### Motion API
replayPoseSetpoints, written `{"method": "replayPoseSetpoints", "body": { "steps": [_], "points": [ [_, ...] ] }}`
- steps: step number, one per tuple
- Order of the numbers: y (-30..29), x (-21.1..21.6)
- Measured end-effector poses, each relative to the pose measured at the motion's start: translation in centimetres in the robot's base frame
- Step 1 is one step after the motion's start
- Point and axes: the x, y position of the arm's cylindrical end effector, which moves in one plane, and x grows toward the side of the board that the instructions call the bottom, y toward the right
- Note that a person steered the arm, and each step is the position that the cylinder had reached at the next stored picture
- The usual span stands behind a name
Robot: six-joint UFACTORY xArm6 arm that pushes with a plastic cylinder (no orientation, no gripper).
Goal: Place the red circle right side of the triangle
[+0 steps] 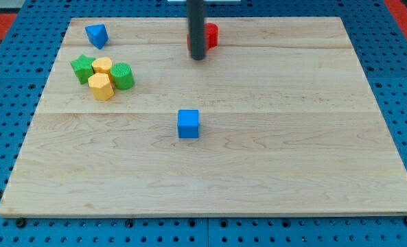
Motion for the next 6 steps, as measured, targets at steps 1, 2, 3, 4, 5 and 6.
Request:
{"method": "replayPoseSetpoints", "body": {
  "steps": [1,2,3,4,5,6],
  "points": [
    [3.2,-0.7],
    [4.2,-1.9],
    [4.2,-5.8],
    [0.6,-7.1],
    [-7.7,-7.2],
    [-16.5,-7.2]
  ]
}}
